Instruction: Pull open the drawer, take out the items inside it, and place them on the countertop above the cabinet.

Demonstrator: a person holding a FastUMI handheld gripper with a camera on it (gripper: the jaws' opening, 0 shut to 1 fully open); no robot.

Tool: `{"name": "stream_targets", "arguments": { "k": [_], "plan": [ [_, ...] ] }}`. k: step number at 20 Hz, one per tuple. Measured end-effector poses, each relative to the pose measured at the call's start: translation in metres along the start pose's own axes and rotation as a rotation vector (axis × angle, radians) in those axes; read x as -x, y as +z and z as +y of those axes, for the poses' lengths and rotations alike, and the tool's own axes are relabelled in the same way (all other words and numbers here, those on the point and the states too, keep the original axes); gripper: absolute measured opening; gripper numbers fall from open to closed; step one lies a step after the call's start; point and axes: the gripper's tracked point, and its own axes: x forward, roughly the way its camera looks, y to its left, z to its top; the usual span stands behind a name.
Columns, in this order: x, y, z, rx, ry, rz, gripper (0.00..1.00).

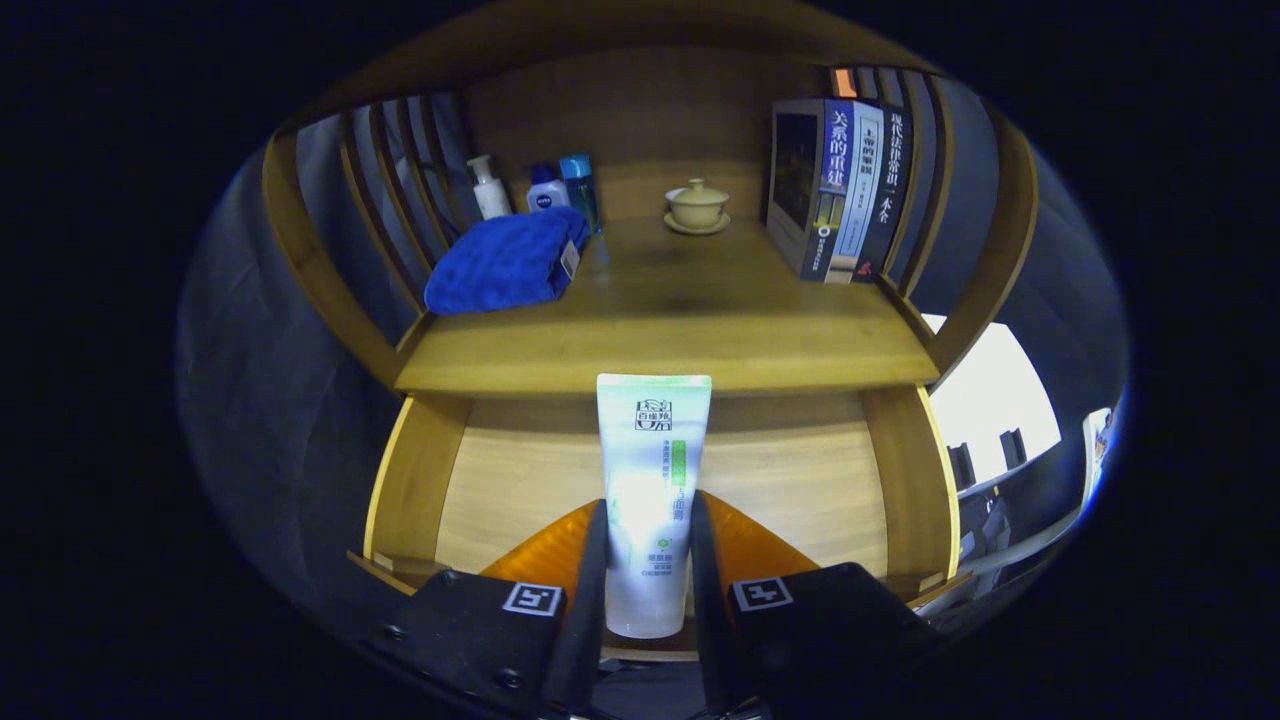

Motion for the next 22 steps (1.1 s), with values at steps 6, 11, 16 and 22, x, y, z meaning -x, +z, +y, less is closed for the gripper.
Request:
{"name": "stream_targets", "arguments": {
  "k": [6,11,16,22],
  "plan": [
    [0.001,0.048,0.011,0.009,0.017,-0.058,0.48],
    [-0.018,0.088,0.010,-0.003,-0.001,-0.110,0.48],
    [-0.051,0.106,0.006,-0.021,-0.015,-0.106,0.48],
    [-0.088,0.122,-0.010,-0.029,-0.050,-0.141,0.48]
  ]
}}
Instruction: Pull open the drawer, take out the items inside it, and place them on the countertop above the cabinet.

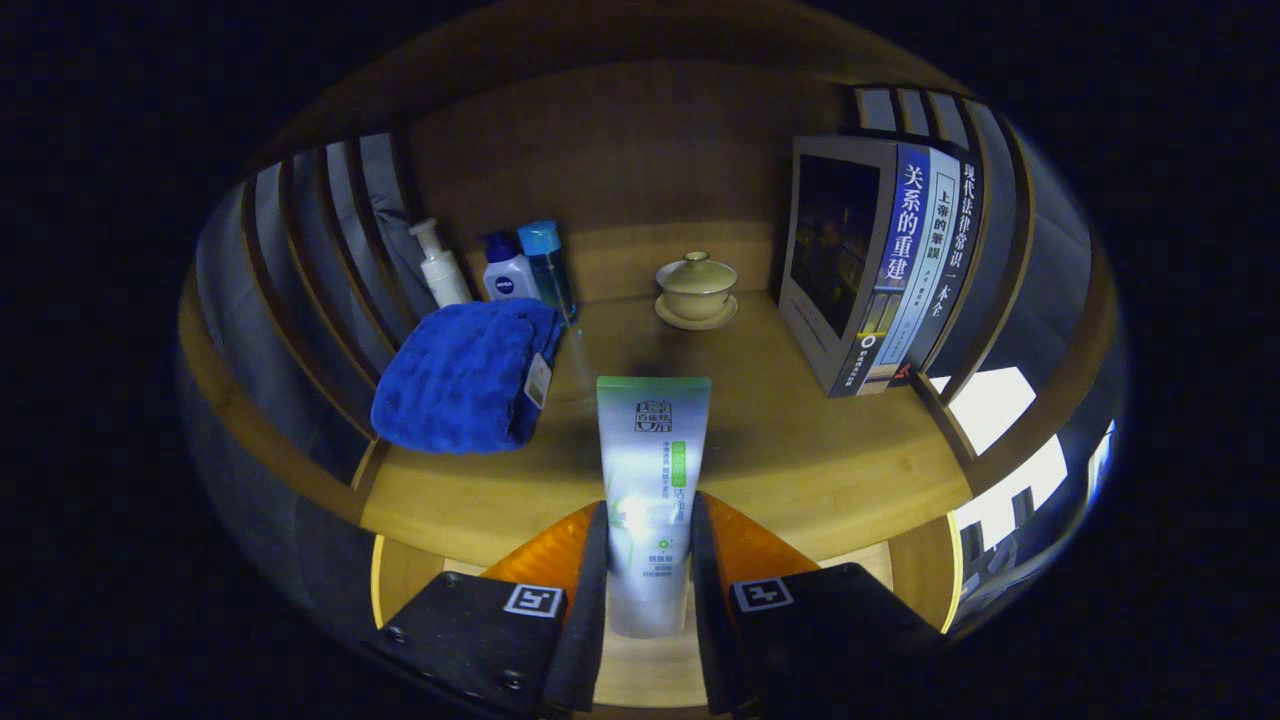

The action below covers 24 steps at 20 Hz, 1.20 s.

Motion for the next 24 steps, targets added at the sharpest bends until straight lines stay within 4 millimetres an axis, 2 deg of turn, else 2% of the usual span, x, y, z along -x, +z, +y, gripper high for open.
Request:
{"name": "stream_targets", "arguments": {
  "k": [5,7,9,17,21,24],
  "plan": [
    [-0.007,-0.005,-0.009,0.023,-0.037,0.013,0.51],
    [-0.008,-0.003,-0.008,0.023,-0.039,-0.001,0.57],
    [-0.009,0.005,-0.010,0.022,-0.052,-0.038,0.58],
    [0.010,-0.008,-0.006,0.030,-0.040,-0.085,1.00],
    [0.029,-0.015,-0.001,0.013,-0.018,-0.156,1.00],
    [0.051,-0.023,0.003,-0.001,0.001,-0.230,1.00]
  ]
}}
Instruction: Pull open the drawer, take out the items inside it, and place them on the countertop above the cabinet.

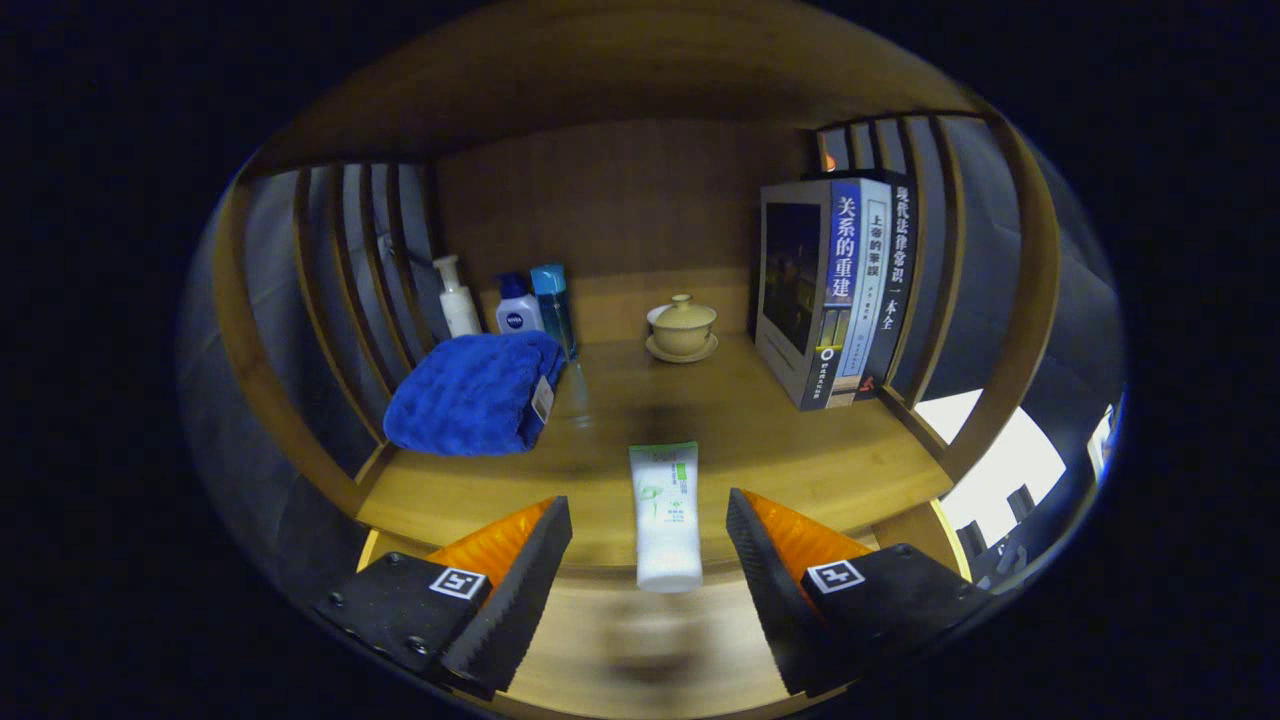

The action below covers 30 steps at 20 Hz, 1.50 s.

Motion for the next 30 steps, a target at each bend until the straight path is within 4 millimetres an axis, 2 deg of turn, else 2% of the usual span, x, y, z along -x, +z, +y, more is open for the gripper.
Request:
{"name": "stream_targets", "arguments": {
  "k": [5,12,20,23,26,30],
  "plan": [
    [0.040,-0.012,0.001,0.004,0.013,-0.109,1.00],
    [0.093,-0.042,0.000,0.011,-0.005,-0.244,1.00],
    [0.152,-0.096,0.011,0.054,-0.005,-0.327,1.00],
    [0.164,-0.116,0.013,0.063,0.008,-0.340,1.00],
    [0.170,-0.143,0.012,0.066,0.006,-0.312,1.00],
    [0.176,-0.168,0.003,0.072,-0.023,-0.298,1.00]
  ]
}}
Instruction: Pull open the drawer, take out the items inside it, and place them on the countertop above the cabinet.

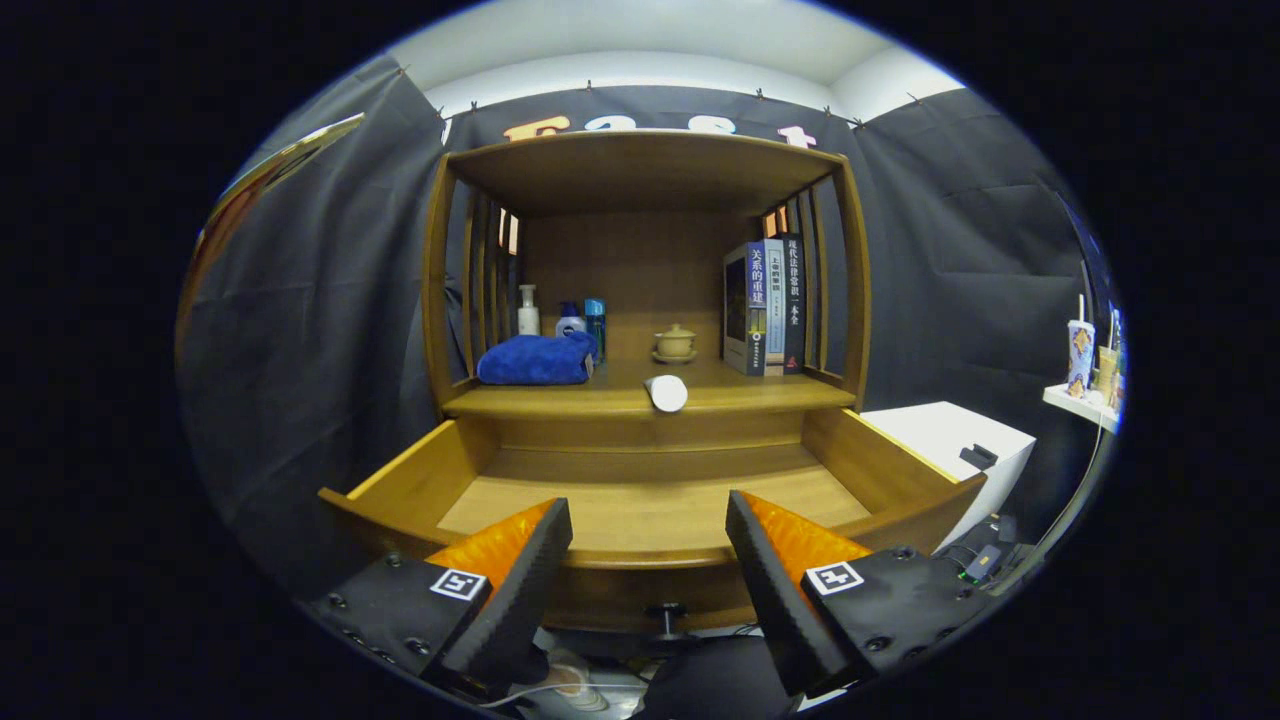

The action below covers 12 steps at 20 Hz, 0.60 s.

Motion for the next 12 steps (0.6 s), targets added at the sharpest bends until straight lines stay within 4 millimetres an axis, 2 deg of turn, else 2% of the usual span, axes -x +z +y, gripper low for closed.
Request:
{"name": "stream_targets", "arguments": {
  "k": [4,8,12],
  "plan": [
    [0.009,-0.021,0.004,0.007,0.005,0.033,1.00],
    [0.006,-0.042,0.003,0.016,0.005,0.080,1.00],
    [0.002,-0.047,0.000,0.045,-0.006,0.088,1.00]
  ]
}}
